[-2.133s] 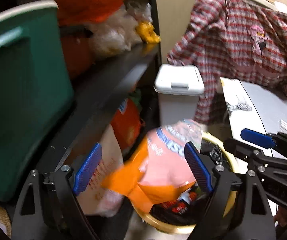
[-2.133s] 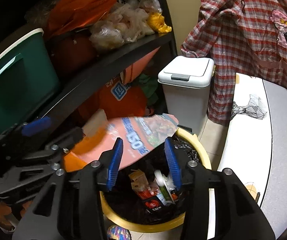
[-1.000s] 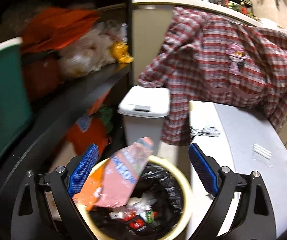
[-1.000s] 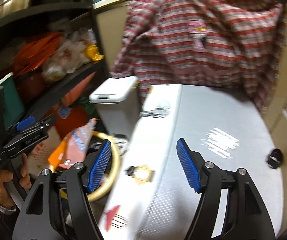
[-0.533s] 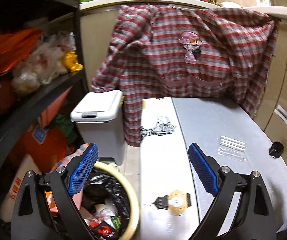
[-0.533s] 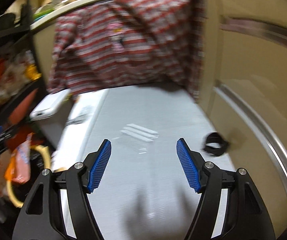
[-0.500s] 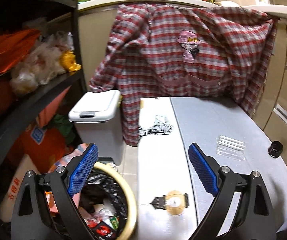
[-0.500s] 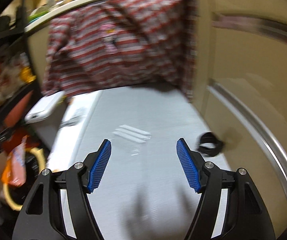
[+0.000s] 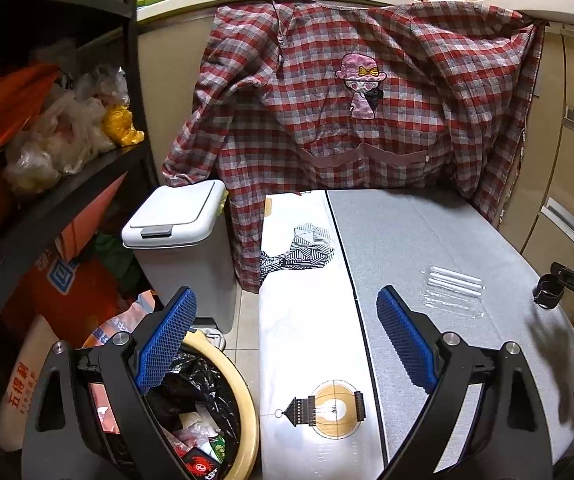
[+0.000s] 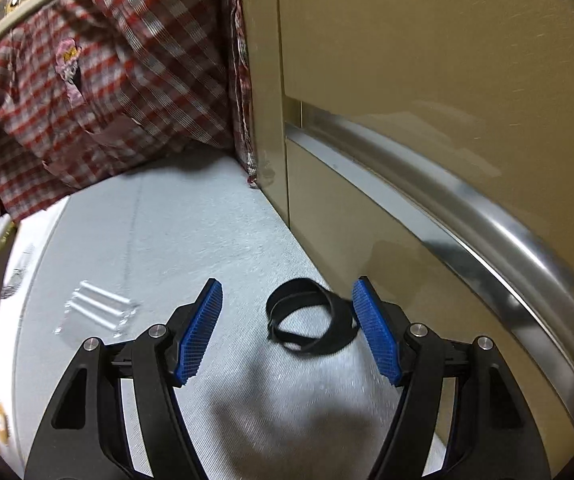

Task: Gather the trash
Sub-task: 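Move both tools back over the wrapped white straws on the table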

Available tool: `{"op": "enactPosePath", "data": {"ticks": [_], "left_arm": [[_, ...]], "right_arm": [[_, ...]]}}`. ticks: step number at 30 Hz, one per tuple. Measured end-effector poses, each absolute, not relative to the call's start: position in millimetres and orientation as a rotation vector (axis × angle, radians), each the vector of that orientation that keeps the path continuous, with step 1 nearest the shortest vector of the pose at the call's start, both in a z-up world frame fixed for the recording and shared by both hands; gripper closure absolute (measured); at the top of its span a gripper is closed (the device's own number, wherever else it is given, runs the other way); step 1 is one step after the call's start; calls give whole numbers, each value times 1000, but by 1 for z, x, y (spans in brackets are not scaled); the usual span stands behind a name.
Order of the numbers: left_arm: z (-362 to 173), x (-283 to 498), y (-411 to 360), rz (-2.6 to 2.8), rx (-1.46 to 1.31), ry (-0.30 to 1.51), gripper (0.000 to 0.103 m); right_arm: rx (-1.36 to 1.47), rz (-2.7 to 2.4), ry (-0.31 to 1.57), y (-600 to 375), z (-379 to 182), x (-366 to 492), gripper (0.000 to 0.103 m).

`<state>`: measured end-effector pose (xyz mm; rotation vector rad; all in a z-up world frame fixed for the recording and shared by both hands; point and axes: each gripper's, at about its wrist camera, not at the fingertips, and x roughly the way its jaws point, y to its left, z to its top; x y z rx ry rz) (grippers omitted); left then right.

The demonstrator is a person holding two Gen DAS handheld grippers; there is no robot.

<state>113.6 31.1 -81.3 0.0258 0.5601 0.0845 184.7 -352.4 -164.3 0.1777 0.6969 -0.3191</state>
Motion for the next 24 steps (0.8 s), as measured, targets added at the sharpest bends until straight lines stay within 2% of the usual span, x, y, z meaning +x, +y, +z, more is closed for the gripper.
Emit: {"op": "enactPosePath", "data": {"ticks": [10,11,12,13,15,17,24], "left_arm": [[-84,118,29,76,34,566,14],[-84,118,28,73,36,566,14],[-84,118,27,69,40,566,14],[-85,118,26,66,43,565,14],[-85,119,23,62,51,564,14],[-85,119,21,57,56,561,14],[-86,125,15,4,11,565,14]], "right_arm": [[59,-345,772,-351,-194,219,37],[47,-342,785,-351,-198,222,39],[45,-339,796,-351,-201,223,48],[40,-338,809,-352,-203,224,73],[25,-326,785,-353,-200,222,95],[-6,-337,732,-351,-191,217,99],[80,-271,628,-346,-134,194,99]]}}
